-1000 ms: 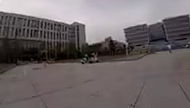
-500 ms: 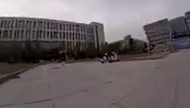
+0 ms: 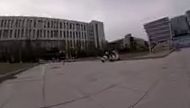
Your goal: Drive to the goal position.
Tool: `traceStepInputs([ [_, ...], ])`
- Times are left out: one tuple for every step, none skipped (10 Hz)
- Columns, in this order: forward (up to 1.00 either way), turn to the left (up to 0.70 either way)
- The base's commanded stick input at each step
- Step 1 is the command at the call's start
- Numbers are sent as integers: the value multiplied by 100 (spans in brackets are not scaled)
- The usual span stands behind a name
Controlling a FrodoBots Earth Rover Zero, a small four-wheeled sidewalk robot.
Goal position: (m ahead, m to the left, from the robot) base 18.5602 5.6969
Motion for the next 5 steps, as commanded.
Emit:
traceStepInputs([
  [70, 0],
  [70, 0],
  [70, 9],
  [70, 31],
  [70, 35],
])
